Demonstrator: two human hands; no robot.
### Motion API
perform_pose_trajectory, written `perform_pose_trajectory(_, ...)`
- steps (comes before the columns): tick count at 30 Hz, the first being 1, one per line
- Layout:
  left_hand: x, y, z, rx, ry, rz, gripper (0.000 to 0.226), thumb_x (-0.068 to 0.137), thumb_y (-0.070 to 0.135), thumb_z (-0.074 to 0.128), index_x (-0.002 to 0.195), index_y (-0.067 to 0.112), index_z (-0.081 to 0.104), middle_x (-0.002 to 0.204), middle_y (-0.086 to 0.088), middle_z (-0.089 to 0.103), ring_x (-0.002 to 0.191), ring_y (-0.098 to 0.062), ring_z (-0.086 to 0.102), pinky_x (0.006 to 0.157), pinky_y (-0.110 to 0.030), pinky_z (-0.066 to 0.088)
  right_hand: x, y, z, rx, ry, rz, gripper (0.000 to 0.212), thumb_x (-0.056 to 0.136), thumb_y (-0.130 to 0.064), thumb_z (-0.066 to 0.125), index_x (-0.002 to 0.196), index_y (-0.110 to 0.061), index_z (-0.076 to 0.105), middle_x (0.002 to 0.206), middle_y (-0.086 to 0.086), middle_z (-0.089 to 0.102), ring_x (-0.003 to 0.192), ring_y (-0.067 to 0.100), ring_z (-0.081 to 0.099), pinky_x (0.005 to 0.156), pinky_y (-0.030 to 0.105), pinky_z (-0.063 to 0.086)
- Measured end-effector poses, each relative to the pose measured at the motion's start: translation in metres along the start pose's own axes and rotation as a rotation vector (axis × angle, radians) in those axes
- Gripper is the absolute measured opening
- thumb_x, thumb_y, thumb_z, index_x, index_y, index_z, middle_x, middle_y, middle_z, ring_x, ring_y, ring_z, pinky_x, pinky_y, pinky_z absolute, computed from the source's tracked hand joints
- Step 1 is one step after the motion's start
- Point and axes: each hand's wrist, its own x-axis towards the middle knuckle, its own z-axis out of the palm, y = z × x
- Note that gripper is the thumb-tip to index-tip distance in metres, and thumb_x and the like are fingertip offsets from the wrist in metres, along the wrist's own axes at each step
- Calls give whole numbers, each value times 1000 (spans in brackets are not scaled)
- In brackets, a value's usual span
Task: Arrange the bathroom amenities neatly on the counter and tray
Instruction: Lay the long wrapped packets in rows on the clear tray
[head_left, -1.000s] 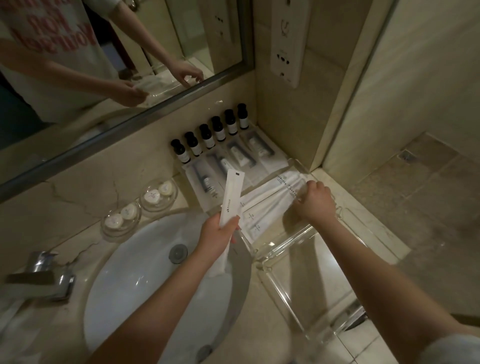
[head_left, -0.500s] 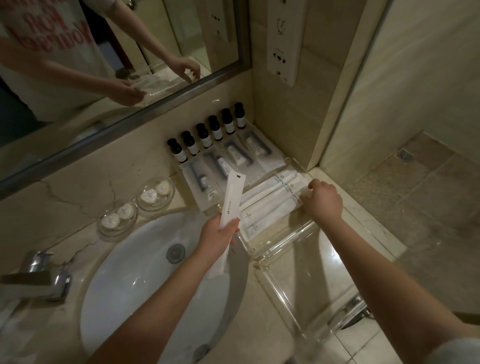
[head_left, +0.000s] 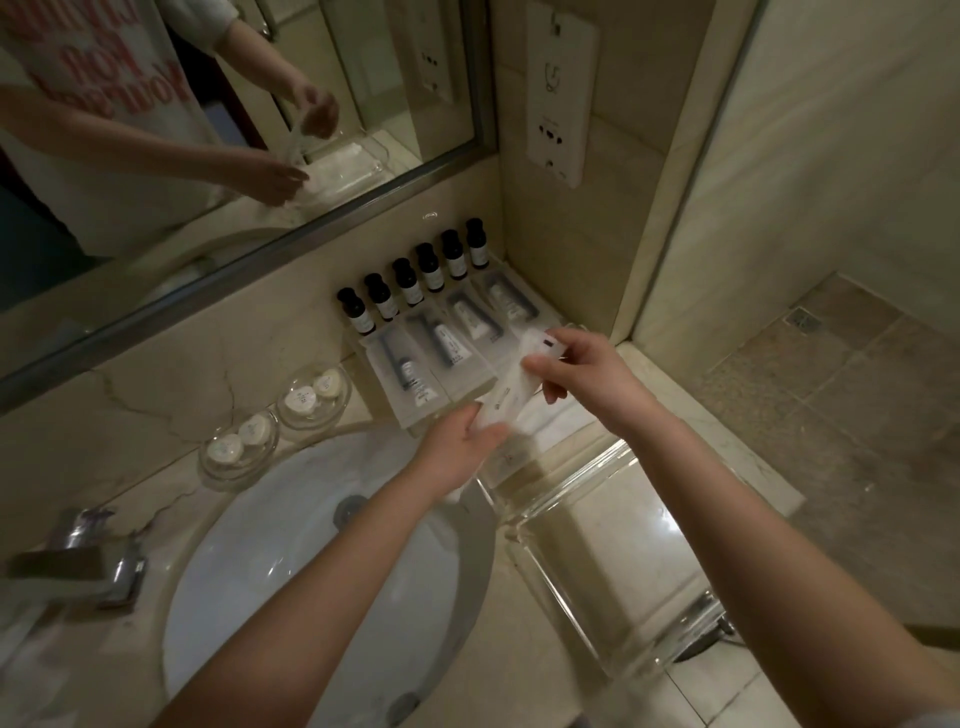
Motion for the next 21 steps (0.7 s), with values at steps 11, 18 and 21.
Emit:
perform_pose_trajectory(11, -15, 45, 5, -808, -153, -415, 45, 89, 51, 47, 91, 10, 65, 69, -1, 70, 68, -16, 61, 59, -26, 43, -53, -16, -4, 36, -73, -290, 19, 71, 5, 72, 74, -13, 75, 73, -2, 69, 69, 15, 66, 68, 23, 54)
perform_pose_trajectory(18, 1, 52, 16, -665, 67, -201, 25, 86, 6, 57, 110, 0, 61, 87, -13, 65, 83, -28, 63, 77, -37, 51, -72, -13, -16, -111, -180, -55, 21, 73, 12, 68, 81, -7, 74, 79, 2, 72, 75, 13, 65, 71, 19, 52)
perform_pose_trajectory(21, -1, 46, 12, -448, 120, -120, 23, 85, 6, 59, 108, 5, 64, 94, -7, 66, 86, -24, 64, 72, -31, 52, -66, -7, -27, -44, 120, 25, 20, 82, 3, 64, 88, -15, 70, 76, -4, 70, 66, 5, 63, 64, 19, 50)
